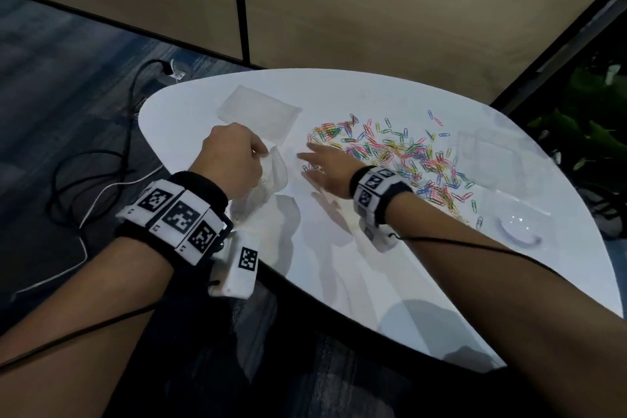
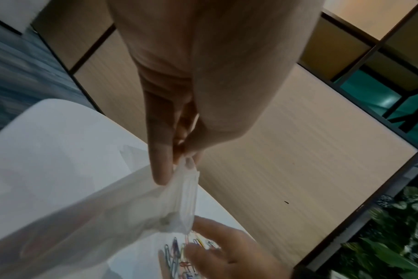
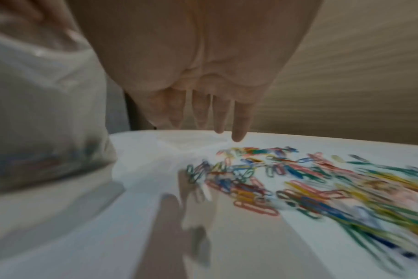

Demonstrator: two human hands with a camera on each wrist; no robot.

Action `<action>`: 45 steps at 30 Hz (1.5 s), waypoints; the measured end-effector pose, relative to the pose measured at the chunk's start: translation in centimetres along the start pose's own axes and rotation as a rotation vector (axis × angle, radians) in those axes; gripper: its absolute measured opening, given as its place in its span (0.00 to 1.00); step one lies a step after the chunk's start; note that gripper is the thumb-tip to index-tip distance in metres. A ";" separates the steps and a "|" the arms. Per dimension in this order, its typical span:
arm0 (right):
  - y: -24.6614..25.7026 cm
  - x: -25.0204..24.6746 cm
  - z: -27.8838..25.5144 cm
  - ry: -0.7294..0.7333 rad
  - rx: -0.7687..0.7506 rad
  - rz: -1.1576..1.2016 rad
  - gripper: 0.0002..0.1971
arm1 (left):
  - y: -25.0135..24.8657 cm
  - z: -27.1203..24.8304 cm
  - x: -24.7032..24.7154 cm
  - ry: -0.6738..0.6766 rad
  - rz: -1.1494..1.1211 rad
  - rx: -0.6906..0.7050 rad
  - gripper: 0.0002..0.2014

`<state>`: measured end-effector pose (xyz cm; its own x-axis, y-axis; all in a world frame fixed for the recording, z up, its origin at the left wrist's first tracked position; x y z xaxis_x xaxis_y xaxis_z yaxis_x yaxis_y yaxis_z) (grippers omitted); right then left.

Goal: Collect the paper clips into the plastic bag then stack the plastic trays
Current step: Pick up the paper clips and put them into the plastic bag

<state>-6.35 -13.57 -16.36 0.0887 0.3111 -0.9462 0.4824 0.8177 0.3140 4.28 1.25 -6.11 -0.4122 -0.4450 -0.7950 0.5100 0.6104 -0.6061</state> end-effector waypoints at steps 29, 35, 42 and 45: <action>-6.0 -5.2 -4.7 -0.465 0.666 0.795 0.03 | -2.5 -1.4 2.2 0.139 -0.033 0.026 0.17; 3.7 -5.5 -5.4 -0.309 0.483 1.093 0.05 | -2.9 -1.3 2.4 0.112 -0.071 0.000 0.15; 4.0 -6.5 -5.3 -0.359 0.371 0.804 0.10 | -2.4 -1.1 2.2 0.081 -0.096 -0.002 0.15; -0.5 -6.6 -4.8 -0.461 0.501 0.762 0.12 | -1.9 -0.8 1.9 0.078 -0.099 -0.010 0.16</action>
<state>-11.40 -13.72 -9.87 0.8001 0.3605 -0.4794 0.4572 0.1509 0.8765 1.92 -0.24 -6.44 -0.5182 -0.4513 -0.7265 0.4564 0.5725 -0.6811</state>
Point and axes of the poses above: each hand's wrist, its own z-axis towards the middle knuckle, its own x-axis out of the palm, y = z × x, the point moved 8 cm from there along z, towards the middle knuckle, and after that the axes turned 14 degrees about -y, right-handed, at the moved point
